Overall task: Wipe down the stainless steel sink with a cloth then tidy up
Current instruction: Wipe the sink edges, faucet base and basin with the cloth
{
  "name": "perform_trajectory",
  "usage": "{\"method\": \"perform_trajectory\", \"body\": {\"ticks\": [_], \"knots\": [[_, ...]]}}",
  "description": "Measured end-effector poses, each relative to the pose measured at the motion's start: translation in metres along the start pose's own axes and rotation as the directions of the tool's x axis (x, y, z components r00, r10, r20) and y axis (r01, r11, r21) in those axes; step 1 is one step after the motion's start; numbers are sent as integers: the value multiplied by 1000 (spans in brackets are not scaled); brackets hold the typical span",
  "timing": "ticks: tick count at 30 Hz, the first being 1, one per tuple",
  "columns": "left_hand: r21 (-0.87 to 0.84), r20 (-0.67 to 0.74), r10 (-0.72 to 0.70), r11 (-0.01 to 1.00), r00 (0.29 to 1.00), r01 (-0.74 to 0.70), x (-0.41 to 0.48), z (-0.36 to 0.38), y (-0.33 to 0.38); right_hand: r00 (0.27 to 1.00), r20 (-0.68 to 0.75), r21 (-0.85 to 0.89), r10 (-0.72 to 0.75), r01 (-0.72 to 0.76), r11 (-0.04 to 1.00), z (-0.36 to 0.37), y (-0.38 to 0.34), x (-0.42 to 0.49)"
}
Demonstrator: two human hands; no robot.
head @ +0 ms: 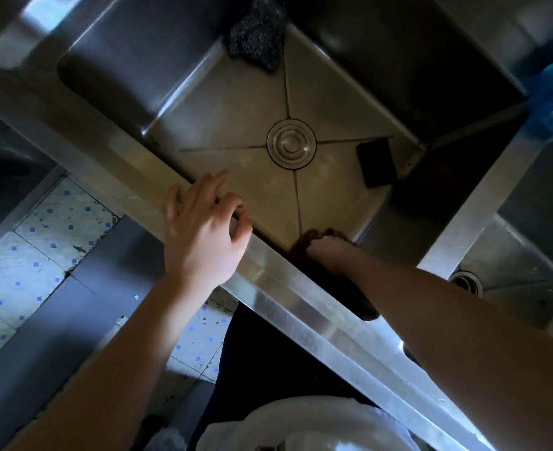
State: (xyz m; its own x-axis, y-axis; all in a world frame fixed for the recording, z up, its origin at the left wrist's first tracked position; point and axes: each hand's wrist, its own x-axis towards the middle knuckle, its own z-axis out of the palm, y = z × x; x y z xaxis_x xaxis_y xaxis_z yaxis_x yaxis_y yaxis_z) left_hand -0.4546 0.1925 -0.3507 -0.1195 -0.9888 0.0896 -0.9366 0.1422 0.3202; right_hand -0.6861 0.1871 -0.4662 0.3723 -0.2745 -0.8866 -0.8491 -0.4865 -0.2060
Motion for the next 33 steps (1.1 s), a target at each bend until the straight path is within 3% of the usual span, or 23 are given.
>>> {"method": "perform_trajectory", "body": {"ticks": [9,14,17,20,26,30,33], "knots": [[-5,-2,-9,1000,1000,9,0,0,1,999,-12,-77,44,-45,996,-3,4,4],[-15,1,-22,1000,1000,22,0,2,0,951,-184,90,249,-236,967,-17,43,9],[-22,20,-35,999,999,35,-1,2,1,855,-332,292,399,-309,905,-24,73,13],[-20,25,-53,998,998,54,-1,3,1,785,-381,449,488,-304,840,-29,86,23],[12,-1,-29,1000,1000,29,0,4,-1,823,-402,332,401,-277,902,-21,38,37],[22,-5,-13,1000,1000,13,0,4,0,890,-420,159,178,-121,980,-16,5,44],[28,6,-12,1000,1000,12,0,3,0,915,-391,58,98,-82,995,-16,-2,48]]}}
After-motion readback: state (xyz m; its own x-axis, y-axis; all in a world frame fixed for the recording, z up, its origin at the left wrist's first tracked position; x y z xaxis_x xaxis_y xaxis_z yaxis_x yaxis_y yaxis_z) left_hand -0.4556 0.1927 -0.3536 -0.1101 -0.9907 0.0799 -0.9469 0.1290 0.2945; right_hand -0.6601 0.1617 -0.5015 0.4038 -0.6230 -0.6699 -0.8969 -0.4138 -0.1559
